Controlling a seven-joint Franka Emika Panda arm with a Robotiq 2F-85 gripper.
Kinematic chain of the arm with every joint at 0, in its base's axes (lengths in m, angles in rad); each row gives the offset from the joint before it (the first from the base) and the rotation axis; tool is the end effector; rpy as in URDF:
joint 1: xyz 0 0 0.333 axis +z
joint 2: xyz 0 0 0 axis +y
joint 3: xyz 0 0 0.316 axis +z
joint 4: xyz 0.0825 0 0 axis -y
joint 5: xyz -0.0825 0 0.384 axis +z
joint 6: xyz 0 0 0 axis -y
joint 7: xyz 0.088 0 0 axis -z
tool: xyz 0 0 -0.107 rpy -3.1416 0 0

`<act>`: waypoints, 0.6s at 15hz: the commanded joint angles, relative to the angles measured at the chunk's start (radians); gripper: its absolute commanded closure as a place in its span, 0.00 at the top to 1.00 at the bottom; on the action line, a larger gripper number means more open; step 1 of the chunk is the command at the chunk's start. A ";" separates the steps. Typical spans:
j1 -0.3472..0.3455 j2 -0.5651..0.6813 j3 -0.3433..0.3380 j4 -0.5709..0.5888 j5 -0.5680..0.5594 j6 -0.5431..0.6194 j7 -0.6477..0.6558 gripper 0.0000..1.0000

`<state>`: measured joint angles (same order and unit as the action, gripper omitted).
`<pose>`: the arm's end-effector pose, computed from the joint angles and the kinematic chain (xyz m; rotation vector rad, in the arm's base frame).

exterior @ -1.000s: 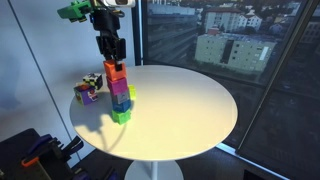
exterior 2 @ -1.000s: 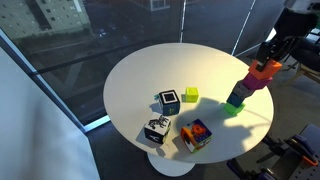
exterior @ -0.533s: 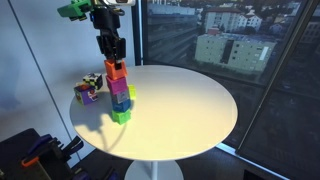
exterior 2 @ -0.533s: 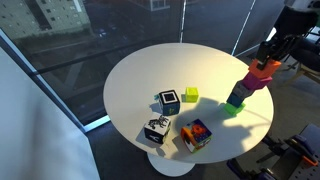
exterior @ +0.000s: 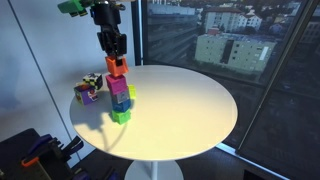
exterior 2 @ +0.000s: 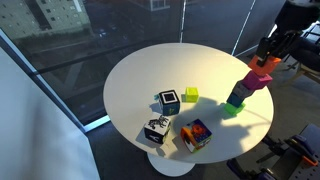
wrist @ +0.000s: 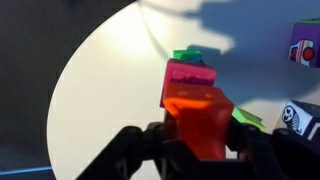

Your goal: Pick up the orange block and put it on the table

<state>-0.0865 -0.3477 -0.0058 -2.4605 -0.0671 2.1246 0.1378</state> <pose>0.4286 -0.0427 0.4249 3.0719 -0.3002 0.0202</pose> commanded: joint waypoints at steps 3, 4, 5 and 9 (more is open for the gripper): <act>-0.009 -0.003 -0.015 0.046 0.005 -0.035 0.024 0.20; -0.014 -0.003 -0.019 0.051 0.003 -0.035 0.028 0.20; -0.017 -0.002 -0.023 0.056 0.002 -0.036 0.031 0.20; -0.037 0.002 -0.041 0.067 -0.002 -0.039 0.037 0.20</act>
<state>-0.1113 -0.3479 -0.0351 -2.4237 -0.0671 2.1197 0.1548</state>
